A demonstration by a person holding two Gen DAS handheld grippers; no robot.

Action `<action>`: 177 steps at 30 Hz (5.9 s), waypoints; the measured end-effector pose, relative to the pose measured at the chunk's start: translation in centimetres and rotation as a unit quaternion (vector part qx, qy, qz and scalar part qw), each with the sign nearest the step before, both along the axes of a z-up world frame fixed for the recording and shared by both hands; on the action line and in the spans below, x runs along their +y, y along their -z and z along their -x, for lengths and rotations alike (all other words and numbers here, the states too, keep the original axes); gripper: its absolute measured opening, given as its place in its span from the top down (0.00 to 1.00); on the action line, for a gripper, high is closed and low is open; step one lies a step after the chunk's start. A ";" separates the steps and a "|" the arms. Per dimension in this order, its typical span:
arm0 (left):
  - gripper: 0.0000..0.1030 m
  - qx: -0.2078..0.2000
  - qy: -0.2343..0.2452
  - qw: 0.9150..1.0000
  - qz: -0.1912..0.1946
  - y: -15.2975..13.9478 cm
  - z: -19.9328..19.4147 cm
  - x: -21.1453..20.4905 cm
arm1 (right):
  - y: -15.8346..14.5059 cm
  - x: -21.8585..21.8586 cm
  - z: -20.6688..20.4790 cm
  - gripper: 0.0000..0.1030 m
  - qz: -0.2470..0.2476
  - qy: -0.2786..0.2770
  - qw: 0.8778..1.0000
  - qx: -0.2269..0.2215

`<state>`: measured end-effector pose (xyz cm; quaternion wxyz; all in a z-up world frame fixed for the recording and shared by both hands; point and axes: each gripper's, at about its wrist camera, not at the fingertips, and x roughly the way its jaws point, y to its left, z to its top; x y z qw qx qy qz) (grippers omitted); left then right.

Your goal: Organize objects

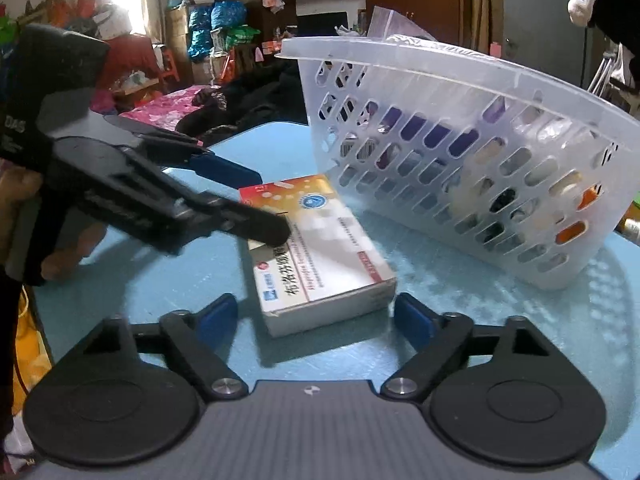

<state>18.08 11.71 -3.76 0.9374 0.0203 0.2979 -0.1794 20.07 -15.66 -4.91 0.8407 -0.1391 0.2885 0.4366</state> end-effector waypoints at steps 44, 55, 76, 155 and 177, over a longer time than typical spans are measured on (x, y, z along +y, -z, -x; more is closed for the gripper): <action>0.62 -0.171 0.080 0.978 -0.085 -2.7 9.6 -8.1 | -2.2 -10.4 4.1 0.54 -0.046 -0.009 0.985 -0.167; 0.62 -0.240 0.072 0.962 -0.110 -8.3 10.2 -10.3 | -8.4 -10.8 2.8 0.56 -0.059 0.007 0.973 -0.221; 0.62 -0.199 0.036 0.974 -0.104 -14.2 -2.2 -10.7 | -12.5 -7.9 -8.3 0.58 -0.040 0.043 0.980 -0.192; 0.03 -0.158 -0.178 0.971 0.014 -6.3 11.0 -9.9 | -6.5 -12.6 2.9 0.00 -0.129 0.223 0.963 -0.080; 0.03 -0.161 -0.210 0.964 -0.021 -6.8 13.2 -12.2 | -6.5 -12.3 5.0 0.00 -0.119 0.220 0.963 -0.098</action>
